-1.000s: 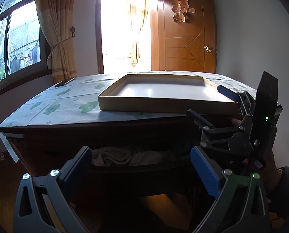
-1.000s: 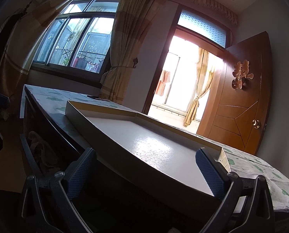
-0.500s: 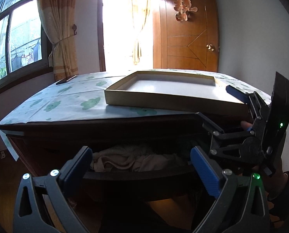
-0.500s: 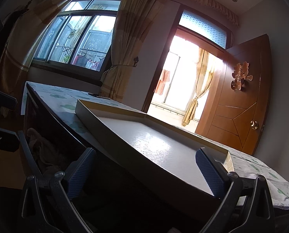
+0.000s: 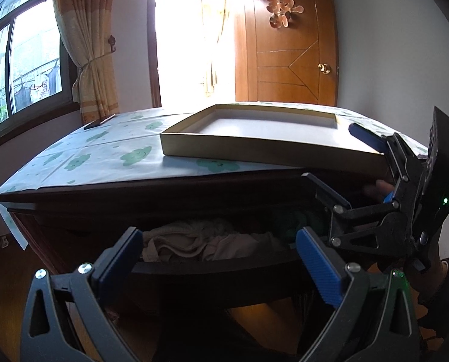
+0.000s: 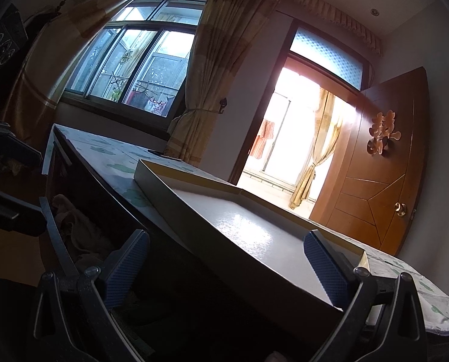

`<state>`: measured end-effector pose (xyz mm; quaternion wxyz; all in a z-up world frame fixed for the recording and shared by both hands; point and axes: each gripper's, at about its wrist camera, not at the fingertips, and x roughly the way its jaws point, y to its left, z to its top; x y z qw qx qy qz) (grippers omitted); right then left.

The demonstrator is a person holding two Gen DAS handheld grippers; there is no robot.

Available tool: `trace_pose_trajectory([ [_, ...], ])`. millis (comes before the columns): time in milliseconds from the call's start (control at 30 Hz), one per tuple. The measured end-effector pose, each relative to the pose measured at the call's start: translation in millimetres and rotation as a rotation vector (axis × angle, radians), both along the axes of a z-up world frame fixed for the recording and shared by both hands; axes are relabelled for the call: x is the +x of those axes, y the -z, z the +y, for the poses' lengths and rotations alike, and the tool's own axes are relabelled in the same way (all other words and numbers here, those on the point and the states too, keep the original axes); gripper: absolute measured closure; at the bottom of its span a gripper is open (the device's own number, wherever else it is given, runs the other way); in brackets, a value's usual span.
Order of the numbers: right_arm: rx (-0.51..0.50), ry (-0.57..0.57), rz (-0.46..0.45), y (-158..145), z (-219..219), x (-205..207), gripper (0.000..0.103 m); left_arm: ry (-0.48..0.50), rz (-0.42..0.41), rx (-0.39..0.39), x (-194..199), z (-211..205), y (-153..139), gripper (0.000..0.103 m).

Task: Take underwear out of drawer
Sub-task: 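Hook the right tool on the drawer front and pull it open, then pull the drawer further open with the right tool, exposing the clothes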

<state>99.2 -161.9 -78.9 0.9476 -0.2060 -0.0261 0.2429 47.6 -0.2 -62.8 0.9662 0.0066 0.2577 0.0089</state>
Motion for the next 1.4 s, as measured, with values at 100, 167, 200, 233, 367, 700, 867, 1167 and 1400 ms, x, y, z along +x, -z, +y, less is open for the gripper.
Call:
trace_pose_trajectory([
  [100,0.001,-0.012,-0.012,-0.6,0.4,0.7,0.001,0.013,0.013,0.011,0.3,-4.2,3.6,0.0],
  [167,0.012,-0.029,0.003,-3.9,-1.1,3.5,0.001,0.022,0.02,0.02,0.7,-7.6,5.2,0.0],
  [200,0.013,-0.039,0.012,-5.5,-1.2,4.8,0.001,0.026,0.023,0.023,0.8,-9.0,6.0,0.0],
  [233,0.005,-0.052,0.016,-5.5,-0.6,4.4,0.001,0.029,0.027,0.025,0.7,-10.4,6.8,0.0],
  [367,-0.108,-0.106,-0.034,6.5,12.1,-10.2,0.001,0.043,0.035,0.035,-0.2,-15.8,8.7,0.0],
  [700,-0.185,-0.126,-0.119,22.6,18.4,-32.4,0.001,0.043,-0.004,0.027,-8.3,-16.6,0.6,0.0],
  [867,-0.188,-0.13,-0.088,21.3,17.3,-37.0,0.001,0.028,-0.054,0.024,-14.4,-13.1,-11.6,0.0],
  [1167,-0.194,-0.133,-0.051,20.9,17.8,-47.2,0.001,0.03,-0.063,0.027,-13.6,-13.7,-15.6,0.0],
  [1400,-0.171,-0.132,-0.014,18.7,13.3,-53.0,0.001,0.025,-0.069,0.024,-13.2,-12.2,-19.1,0.0],
])
